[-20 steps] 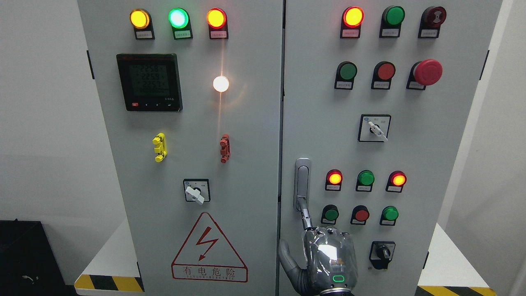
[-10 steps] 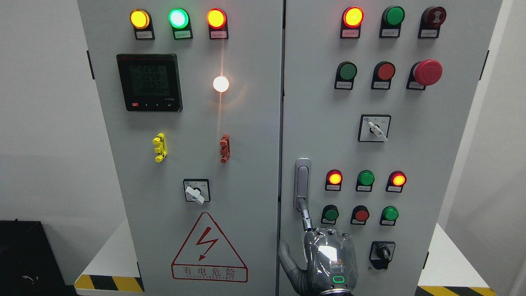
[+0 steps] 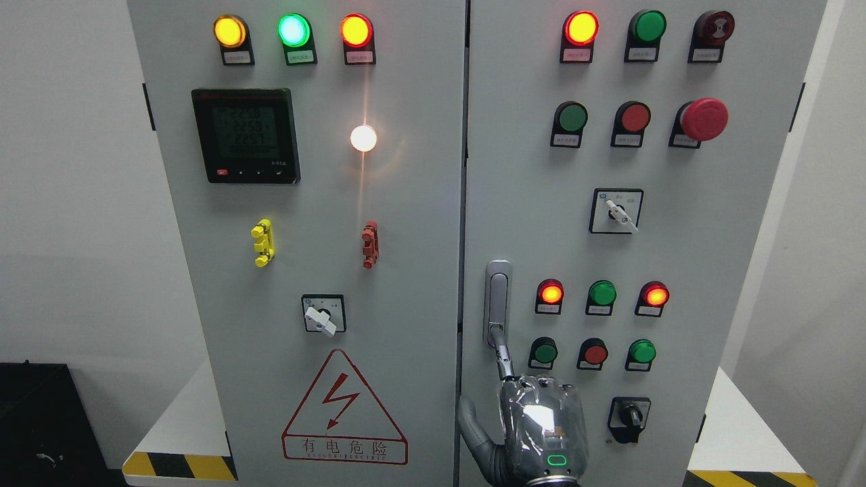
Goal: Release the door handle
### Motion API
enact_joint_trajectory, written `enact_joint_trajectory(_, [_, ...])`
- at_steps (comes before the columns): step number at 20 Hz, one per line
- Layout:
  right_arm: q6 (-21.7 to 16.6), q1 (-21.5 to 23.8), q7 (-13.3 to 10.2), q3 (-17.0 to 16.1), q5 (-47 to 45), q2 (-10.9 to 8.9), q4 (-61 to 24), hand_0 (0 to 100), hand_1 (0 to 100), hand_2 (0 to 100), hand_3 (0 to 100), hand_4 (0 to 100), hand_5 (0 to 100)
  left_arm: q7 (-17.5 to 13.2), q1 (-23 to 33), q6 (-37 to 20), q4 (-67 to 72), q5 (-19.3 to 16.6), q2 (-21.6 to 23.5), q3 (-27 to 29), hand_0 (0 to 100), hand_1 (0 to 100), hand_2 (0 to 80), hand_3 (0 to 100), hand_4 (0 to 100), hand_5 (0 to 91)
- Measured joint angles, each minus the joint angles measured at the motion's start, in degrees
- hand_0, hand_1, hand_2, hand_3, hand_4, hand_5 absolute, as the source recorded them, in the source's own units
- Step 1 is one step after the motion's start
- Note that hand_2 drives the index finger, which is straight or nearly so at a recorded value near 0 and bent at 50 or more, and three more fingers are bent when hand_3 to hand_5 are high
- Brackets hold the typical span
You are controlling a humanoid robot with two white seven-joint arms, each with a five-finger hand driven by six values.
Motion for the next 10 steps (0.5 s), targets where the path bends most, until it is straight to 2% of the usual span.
enact_joint_trajectory(10, [0.0, 0.1, 0.01, 0.1, -0.09, 0.0, 0.13, 50, 18, 0, 100, 97, 100, 0.0, 0.0, 0.0, 0.0, -0.01, 0.0, 0.0, 12, 56, 0.0, 0, 0, 0.0])
